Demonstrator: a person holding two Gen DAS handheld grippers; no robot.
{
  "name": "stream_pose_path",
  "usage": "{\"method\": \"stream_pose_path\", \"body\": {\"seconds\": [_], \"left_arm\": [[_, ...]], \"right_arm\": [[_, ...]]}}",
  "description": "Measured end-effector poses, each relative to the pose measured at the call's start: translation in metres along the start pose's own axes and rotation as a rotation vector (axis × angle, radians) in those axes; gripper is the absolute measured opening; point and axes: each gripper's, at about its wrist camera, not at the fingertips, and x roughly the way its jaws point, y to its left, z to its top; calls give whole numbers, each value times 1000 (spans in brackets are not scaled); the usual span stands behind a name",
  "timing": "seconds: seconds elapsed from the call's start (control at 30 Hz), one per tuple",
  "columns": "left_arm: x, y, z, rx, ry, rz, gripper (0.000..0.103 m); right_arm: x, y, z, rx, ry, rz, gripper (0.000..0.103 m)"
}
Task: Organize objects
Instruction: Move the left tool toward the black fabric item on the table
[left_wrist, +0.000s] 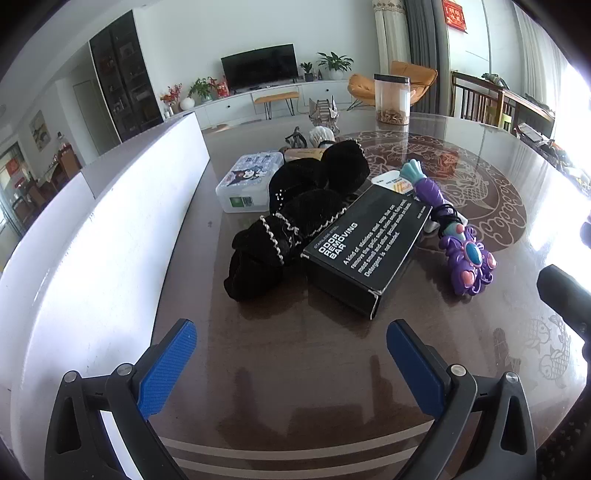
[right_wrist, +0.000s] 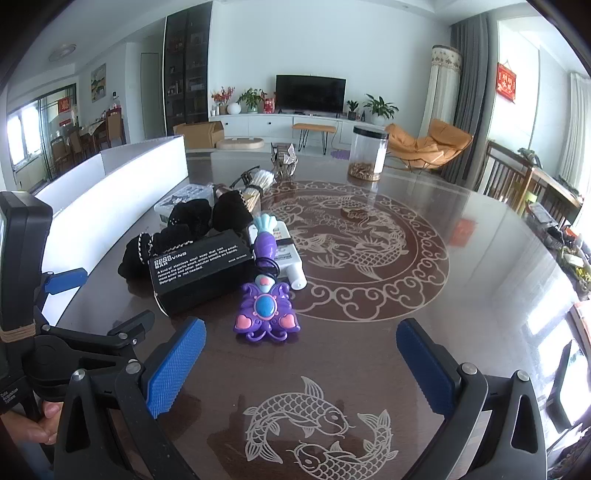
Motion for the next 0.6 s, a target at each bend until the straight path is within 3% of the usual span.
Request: {"method": "stream_pose_path", "body": {"seconds": [0.3,0.6], "left_arm": [[7,6,-10,-19,43,-18,103],[14,5,-14,-19,71,-34,103]], "right_arm": [[35,-2,-4,16,161,32,103],[53,4,-12,-8,254,43,103]]}}
